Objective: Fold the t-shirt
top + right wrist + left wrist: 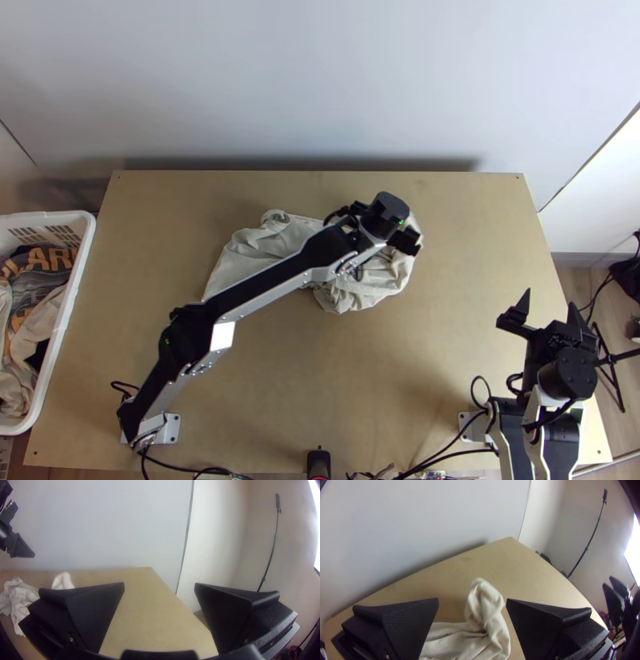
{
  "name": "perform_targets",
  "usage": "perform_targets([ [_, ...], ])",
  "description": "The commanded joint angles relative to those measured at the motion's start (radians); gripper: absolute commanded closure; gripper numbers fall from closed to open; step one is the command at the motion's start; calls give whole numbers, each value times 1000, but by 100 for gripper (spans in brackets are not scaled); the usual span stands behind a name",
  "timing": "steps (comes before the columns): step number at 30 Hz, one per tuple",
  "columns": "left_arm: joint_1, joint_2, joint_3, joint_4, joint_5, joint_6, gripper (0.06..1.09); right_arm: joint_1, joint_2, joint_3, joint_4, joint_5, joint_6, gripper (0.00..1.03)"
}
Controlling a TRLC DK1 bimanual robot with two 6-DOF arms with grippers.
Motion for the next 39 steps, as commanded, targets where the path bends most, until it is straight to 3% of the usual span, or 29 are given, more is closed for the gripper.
perform_targets([
  [1, 25, -67, -6, -261, 22, 128, 10, 35, 126, 58, 99, -2, -13, 5],
  [5, 120, -162, -63, -346, 22, 85, 10, 86, 234, 109, 154, -3, -13, 5],
  [11, 318, -389, -309, -330, 23, 64, 10, 199, 436, 192, 200, -11, -29, 5],
  [18, 504, -601, -566, -306, 43, 24, 10, 356, 697, 344, 200, -16, 19, 5],
  [22, 602, -757, -810, -163, 80, -31, 10, 400, 814, 437, 202, -14, 91, 5],
  [26, 614, -909, -1022, -48, 88, -45, 10, 445, 909, 513, 198, -14, 112, 5],
  [39, 718, -1171, -1329, -62, 126, -91, 10, 615, 1265, 835, 134, -14, 141, 5],
])
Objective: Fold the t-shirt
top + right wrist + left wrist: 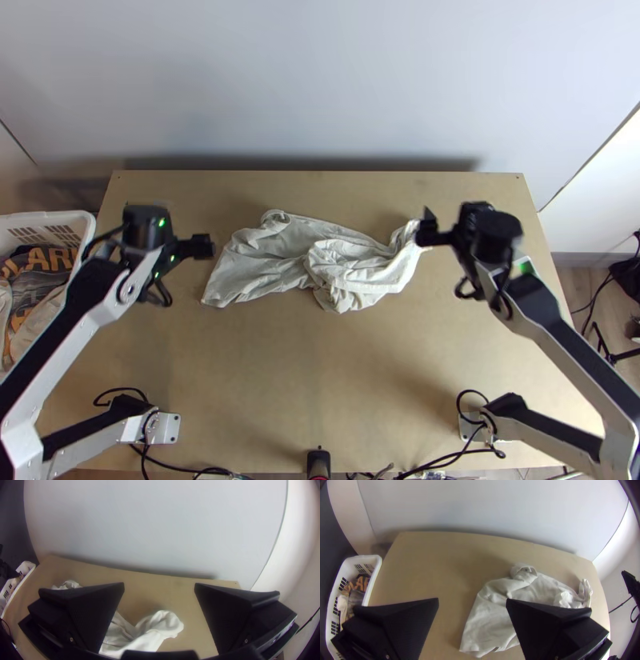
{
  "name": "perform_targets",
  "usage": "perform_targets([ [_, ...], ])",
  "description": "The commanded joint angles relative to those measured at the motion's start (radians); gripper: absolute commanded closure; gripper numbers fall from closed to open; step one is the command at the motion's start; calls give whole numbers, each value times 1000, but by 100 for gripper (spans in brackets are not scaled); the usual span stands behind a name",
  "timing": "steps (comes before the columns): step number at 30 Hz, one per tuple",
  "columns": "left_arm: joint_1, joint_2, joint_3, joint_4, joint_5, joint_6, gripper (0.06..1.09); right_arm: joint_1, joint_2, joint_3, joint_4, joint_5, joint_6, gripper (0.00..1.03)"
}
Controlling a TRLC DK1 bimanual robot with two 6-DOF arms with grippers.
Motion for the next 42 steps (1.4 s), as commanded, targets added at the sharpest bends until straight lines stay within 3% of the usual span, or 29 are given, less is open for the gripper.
perform_targets([
  [1, 43, -137, -194, 10, 14, -25, 10, 101, 211, 180, -23, 1, 11, 5],
  [21, 82, -356, -390, -6, 16, -59, 10, 337, 774, 642, -132, 8, 113, 5],
  [25, 83, -363, -407, 3, 16, -59, 10, 351, 889, 748, -166, 59, 115, 5],
  [30, 95, -363, -421, 28, 16, -59, 10, 365, 995, 920, -293, 61, 161, 5],
  [42, 109, -390, -461, 30, 16, -51, 10, 412, 1228, 1225, -415, 59, 166, 5],
])
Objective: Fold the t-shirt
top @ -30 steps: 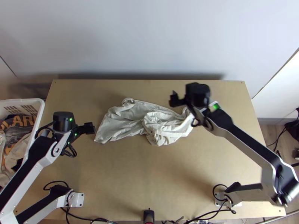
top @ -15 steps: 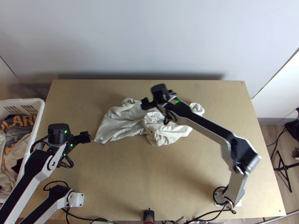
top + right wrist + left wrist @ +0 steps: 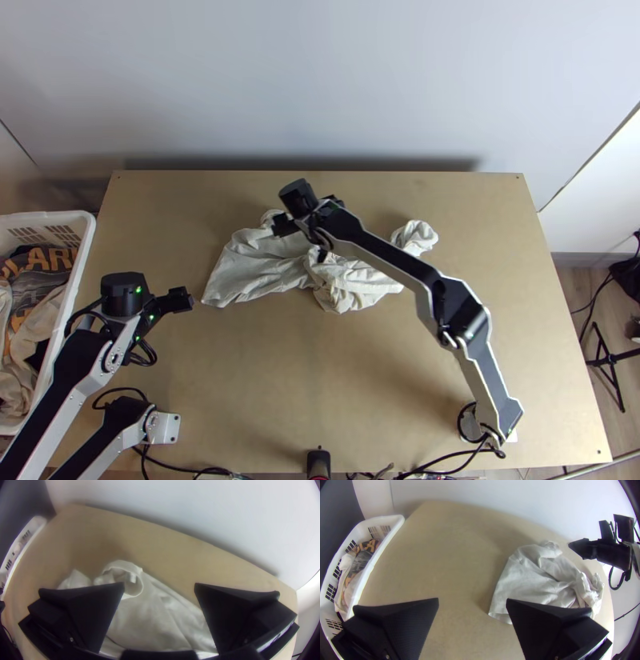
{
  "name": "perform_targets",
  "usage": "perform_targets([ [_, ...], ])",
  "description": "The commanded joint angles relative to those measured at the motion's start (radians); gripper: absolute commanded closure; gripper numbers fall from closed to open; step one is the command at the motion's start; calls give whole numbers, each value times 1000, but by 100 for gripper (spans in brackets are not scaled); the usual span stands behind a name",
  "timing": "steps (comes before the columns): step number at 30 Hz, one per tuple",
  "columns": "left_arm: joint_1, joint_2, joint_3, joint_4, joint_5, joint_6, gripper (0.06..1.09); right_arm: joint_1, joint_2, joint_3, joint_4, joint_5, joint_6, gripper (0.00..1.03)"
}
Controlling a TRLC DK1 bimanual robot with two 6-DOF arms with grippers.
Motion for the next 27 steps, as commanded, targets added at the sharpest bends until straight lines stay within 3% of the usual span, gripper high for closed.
perform_targets([
  [1, 7, -12, -22, 5, 0, 10, 10, 29, 156, 204, -76, 1, 4, 5],
  [16, 17, -12, -28, 23, 2, 24, 10, -7, 259, 293, -97, 3, 1, 5],
  [27, 17, -22, -42, 28, 2, 24, 10, -10, 294, 307, -96, 3, -30, 11],
])
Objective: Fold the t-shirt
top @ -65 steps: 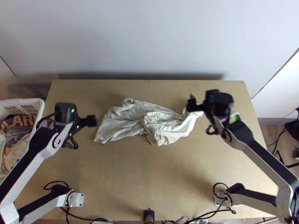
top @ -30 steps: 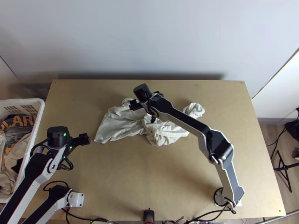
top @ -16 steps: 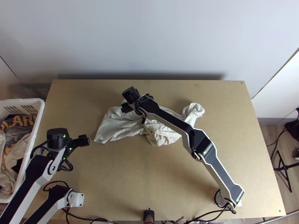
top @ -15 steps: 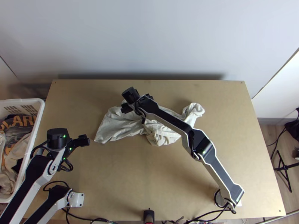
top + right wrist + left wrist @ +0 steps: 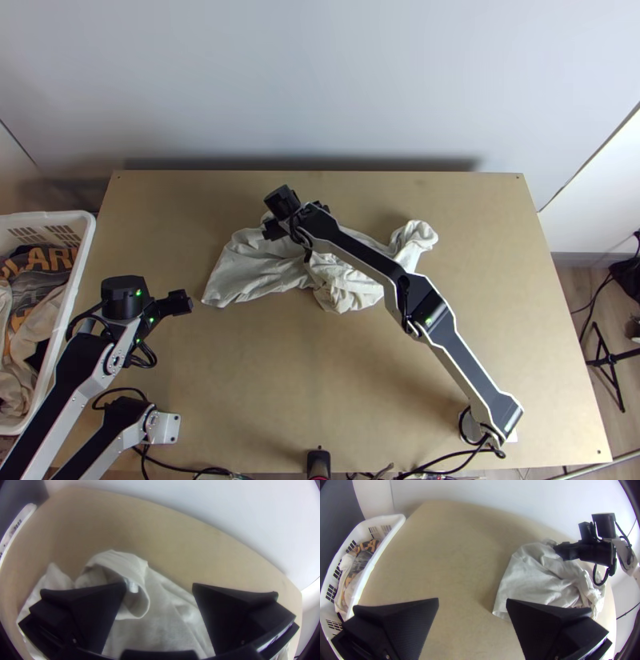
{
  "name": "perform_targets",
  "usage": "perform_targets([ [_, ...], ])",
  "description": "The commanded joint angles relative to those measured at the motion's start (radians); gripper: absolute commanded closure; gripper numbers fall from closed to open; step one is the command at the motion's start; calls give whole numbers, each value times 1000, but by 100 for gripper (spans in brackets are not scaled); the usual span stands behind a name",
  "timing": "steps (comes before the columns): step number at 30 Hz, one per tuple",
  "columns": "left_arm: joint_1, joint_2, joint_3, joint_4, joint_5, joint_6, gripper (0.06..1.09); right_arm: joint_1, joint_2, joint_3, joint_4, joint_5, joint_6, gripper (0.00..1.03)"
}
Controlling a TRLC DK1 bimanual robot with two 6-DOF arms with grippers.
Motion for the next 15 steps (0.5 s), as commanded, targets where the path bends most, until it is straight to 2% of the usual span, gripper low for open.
perform_targets([
  [1, 0, -13, -5, 1, 0, 1, 10, -5, 24, 12, 0, 0, -20, 11],
  [5, 0, -18, -7, 3, 0, 3, 10, -3, 33, 18, 0, 0, -31, 12],
  [6, 0, -18, -9, 6, 0, 3, 10, -2, 33, 18, 0, 0, -35, 17],
  [7, 0, -18, -9, 8, 0, 3, 10, 0, 33, 21, 1, 0, -48, 31],
  [8, 0, -18, -9, 9, 0, 3, 10, 0, 33, 27, 1, 0, -65, 54],
  [9, 0, -18, -7, 9, 0, 3, 10, 1, 33, 30, 1, 0, -94, 83],
  [10, 0, -18, -7, 9, 0, 3, 10, 3, 33, 32, 1, -1, -132, 100],
  [15, 0, -19, -4, 11, 0, 3, 10, 12, -2, 18, -14, -1, -178, 100],
])
